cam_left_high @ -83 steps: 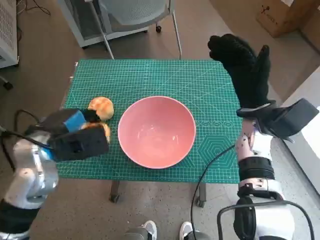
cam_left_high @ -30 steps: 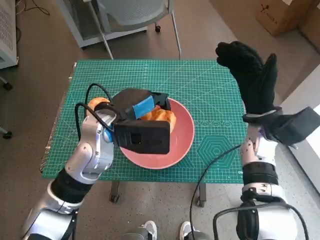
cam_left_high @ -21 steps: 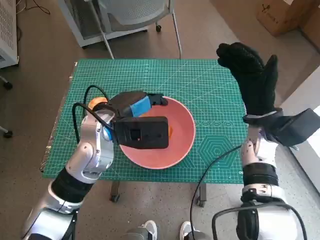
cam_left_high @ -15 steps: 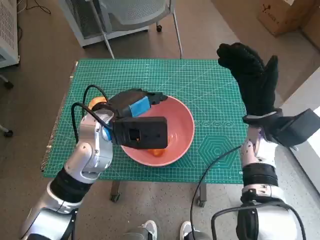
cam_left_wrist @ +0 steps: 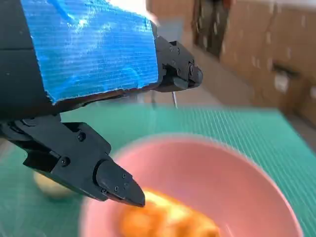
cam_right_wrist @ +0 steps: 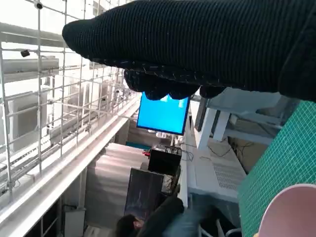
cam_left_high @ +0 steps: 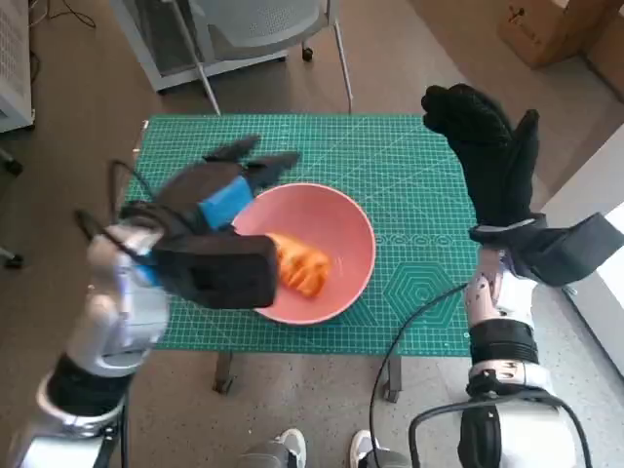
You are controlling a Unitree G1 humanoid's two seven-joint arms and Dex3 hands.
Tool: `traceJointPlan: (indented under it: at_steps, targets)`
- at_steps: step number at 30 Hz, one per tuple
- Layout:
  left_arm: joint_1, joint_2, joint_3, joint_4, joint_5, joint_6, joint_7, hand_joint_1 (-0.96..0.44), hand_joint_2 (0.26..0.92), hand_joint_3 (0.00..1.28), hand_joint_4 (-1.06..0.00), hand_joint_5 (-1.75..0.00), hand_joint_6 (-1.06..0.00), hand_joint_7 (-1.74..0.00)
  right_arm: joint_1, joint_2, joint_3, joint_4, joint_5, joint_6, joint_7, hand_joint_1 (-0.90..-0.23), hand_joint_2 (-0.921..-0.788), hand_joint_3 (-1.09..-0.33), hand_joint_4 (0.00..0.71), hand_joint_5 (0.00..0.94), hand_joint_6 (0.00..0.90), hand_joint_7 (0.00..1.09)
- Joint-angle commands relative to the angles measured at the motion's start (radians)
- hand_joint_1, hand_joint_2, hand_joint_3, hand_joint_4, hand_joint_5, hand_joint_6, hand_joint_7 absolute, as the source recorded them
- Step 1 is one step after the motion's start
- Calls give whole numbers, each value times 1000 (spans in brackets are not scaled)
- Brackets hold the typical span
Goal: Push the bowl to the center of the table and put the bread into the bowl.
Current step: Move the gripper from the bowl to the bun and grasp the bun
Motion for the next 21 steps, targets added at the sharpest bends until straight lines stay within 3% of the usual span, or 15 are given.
traceJointPlan:
  at_steps: [1,10,21]
  targets:
    - [9,65,81,-19,-13,4,-1,-225,716,4,-1,0,-235,-2,22,2,5,8,-6,13,-9,-532,-921,-559,210,0,330,1]
    - [-33,170,92,90,20,76,-81,-21,690,0,1,1,-176,-2,12,-3,5,17,-3,22,-5,-530,-921,-558,211,1,331,1]
    - [-70,191,11,263,46,34,-65,96,693,4,1,1,-150,-1,3,1,5,20,3,24,9,-532,-921,-557,203,0,332,1]
